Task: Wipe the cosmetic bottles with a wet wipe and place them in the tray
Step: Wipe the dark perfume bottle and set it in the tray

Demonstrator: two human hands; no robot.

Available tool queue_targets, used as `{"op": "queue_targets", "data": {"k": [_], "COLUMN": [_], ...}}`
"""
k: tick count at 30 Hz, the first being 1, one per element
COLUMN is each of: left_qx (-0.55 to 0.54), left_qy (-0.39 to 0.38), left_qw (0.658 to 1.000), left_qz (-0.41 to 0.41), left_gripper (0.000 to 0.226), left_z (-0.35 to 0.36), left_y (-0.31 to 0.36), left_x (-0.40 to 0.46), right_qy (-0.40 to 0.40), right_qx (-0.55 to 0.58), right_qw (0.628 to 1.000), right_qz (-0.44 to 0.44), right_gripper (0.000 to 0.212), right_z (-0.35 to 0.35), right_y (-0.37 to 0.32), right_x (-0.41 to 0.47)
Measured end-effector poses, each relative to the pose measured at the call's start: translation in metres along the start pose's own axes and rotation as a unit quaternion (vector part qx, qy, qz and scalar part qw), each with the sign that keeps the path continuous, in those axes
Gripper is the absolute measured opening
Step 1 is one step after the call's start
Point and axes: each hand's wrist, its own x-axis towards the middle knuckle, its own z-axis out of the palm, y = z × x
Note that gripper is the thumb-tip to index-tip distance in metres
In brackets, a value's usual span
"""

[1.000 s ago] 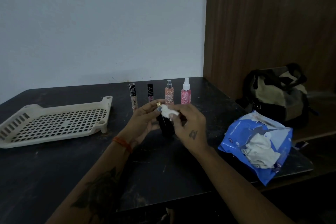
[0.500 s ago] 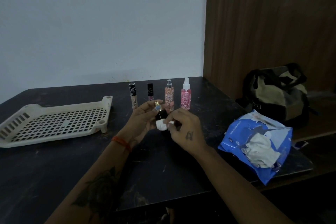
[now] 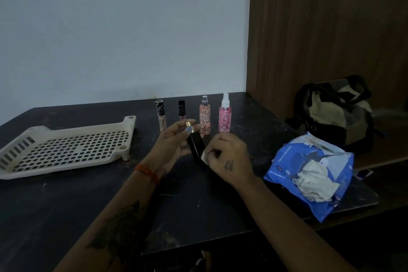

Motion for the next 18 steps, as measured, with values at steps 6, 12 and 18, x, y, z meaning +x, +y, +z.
{"op": "queue_targets", "data": {"k": [6,12,18], "left_qx": [-0.015,-0.014,-0.022], "left_qy": [0.002,-0.004,-0.039], "left_qw": [1.000,1.000,0.999], "left_qz": [-0.004,0.008,0.020], "left_gripper": [0.024,0.026,0.033], "left_z": [0.001,-0.001,0.002], "left_y": [0.001,0.002,0.006], "left_x": [0.001,0.000,-0.003], "right_qy": [-0.100,0.038,-0.018], "right_qx": [0.039,0.067,0.185], "right_qw": [0.994,0.995,0.968], "right_qz": [-0.022,0.069,0.170], "right_gripper": [0.019,0.017,0.019], "right_z": [0.000,-0.003,0.007], "right_y": [-0.003,0.000,-0.002], "right_x": [-0.003,0.008,0.033]}}
